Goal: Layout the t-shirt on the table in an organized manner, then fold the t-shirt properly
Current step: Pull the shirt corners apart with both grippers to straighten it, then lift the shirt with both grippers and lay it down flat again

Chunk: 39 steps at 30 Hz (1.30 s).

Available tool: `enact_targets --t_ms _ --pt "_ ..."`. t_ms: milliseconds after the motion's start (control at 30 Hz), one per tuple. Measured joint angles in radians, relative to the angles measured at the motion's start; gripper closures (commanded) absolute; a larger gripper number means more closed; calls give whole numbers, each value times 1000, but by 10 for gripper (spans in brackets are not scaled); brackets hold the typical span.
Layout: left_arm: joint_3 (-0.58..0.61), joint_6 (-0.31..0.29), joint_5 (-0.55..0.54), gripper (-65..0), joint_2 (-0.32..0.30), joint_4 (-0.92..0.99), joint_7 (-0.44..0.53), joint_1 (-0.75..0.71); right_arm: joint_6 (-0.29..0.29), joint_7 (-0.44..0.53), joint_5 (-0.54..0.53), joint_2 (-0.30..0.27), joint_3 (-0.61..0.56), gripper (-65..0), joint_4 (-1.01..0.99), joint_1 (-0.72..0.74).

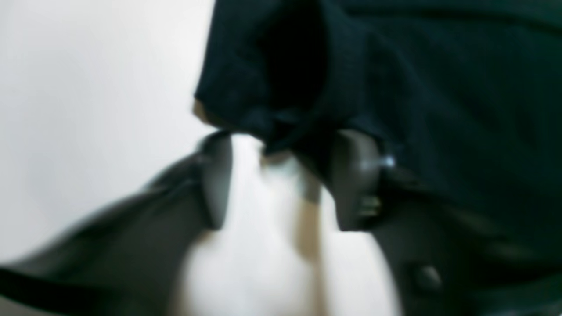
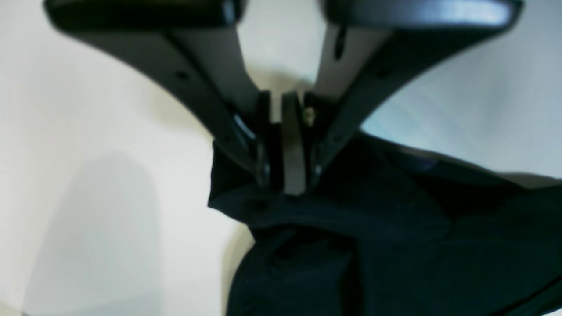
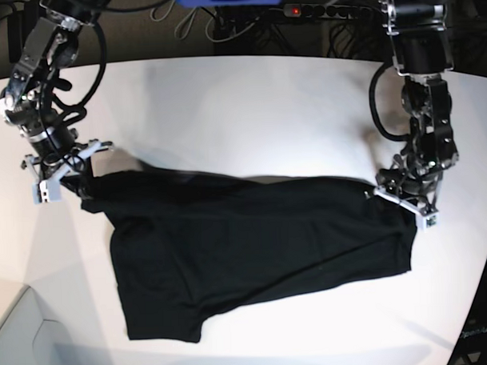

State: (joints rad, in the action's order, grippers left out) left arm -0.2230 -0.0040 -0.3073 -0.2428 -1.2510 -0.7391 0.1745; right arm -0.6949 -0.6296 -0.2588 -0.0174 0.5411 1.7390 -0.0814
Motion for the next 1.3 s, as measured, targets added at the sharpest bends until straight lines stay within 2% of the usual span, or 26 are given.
enact_targets --t_ms 67,100,233,300,400,533,733,800,900,1000,1133,1300 --pt "11 0 -10 -42 10 -15 -4 -3 0 1 0 0 0 0 0 0" --pt "11 -1 -13 0 11 -32 -4 -9 0 0 0 0 0 0 0 0" --pt "5 3 -7 0 4 -140 6 -47 0 0 1 -2 1 0 0 0" --pt "-2 6 -8 0 6 -216 -21 -82 0 1 0 -2 0 0 0 0" --pt "-93 -4 -18 0 16 -381 -19 -173 0 -3 0 -2 1 0 4 0" --pt "-216 -1 -12 0 8 -544 -133 -248 0 3 -4 -56 0 0 43 -58" --pt "-352 -7 -21 0 12 -669 -320 -373 -5 2 -3 -90 31 0 112 -250" --pt "-376 -10 -29 0 11 -686 -328 -404 -9 0 -7 -90 40 0 140 -308" --pt "-383 -8 -18 0 10 -687 -335 -406 -8 -2 -8 -90 34 0 149 -310" --pt "-370 -1 -14 0 10 -686 -362 -319 -10 -2 -7 -91 34 0 150 -233" --pt "-251 -10 -22 0 7 -668 -337 -95 -13 -14 -2 -101 34 0 145 -31" --pt "-77 6 2 0 8 -484 -354 243 -16 -19 15 -197 -7 0 105 307"
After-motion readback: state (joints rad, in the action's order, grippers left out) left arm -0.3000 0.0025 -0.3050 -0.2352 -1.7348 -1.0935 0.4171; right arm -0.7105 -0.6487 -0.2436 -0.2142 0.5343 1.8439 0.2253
